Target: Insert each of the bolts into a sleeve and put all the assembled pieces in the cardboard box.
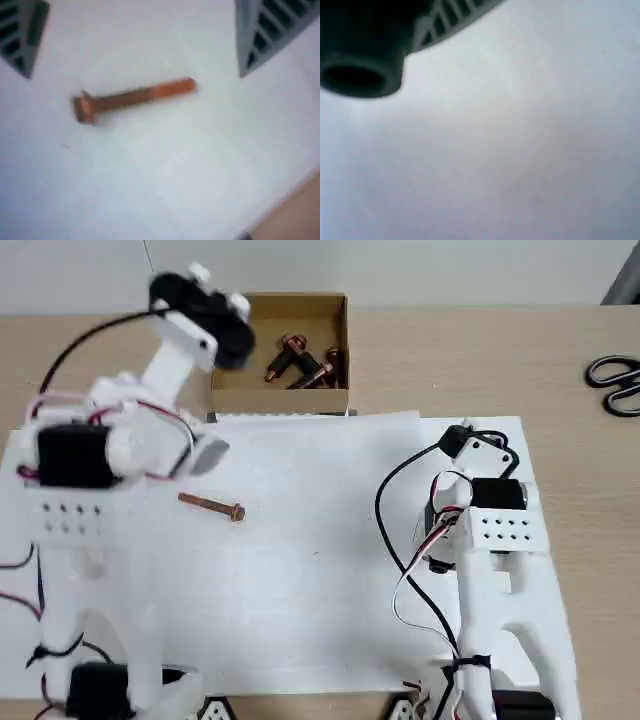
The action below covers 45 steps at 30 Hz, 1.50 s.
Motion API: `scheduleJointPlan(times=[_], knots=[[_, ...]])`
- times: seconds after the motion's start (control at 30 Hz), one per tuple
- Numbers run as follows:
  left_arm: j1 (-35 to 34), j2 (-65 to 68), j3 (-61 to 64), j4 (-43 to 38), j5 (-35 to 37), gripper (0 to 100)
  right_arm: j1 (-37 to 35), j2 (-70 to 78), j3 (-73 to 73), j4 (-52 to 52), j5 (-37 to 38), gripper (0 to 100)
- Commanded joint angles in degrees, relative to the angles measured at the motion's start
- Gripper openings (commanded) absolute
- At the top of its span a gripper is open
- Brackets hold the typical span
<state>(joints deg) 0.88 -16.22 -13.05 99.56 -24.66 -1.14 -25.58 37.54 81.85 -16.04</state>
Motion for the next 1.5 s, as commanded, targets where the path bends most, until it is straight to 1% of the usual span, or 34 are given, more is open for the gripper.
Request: scheduleJointPlan(times=[0.0, 0.1, 0.17, 0.43, 0.67, 0.83, 1.0, 1.17, 1.3, 1.47], knots=[[0.5, -2.3, 5.1, -3.4, 10.0, 16, 0.2, -2.1, -0.5, -0.5, 0.4, 0.2], [1.0, -1.8, 6.1, -5.2, 10.7, 9, 0.2, -2.1, -0.4, -0.3, 0.4, 0.2], [0.8, -1.3, 7.1, -6.9, 8.8, 6, 0.2, -2.1, -0.4, -0.4, 0.3, 0.2], [-0.3, 4.1, 7.3, -7.6, -12.8, 5, 0.2, -1.7, 0.1, -0.7, 0.1, 0.2], [-0.2, 12.0, 7.3, -7.4, -37.0, 6, 0.2, -2.1, 1.2, -0.4, 0.1, 0.2], [0.4, 17.1, 7.3, -4.8, -49.2, 12, 0.2, -2.1, 1.2, -0.3, 0.4, 0.2], [0.8, 19.7, 7.3, -2.5, -57.5, 13, 0.2, -2.1, 1.2, -0.6, 0.4, 0.2], [0.6, 22.7, 7.3, -1.9, -62.5, 13, 0.2, -2.1, 1.2, -0.7, 0.2, 0.2], [0.4, 26.0, 7.3, -1.7, -64.4, 13, 0.2, -2.1, 1.2, -0.2, 0.2, 0.2], [0.8, 30.5, 7.0, -3.5, -64.7, 13, 0.2, -2.1, 1.2, -0.3, 0.2, 0.2]])
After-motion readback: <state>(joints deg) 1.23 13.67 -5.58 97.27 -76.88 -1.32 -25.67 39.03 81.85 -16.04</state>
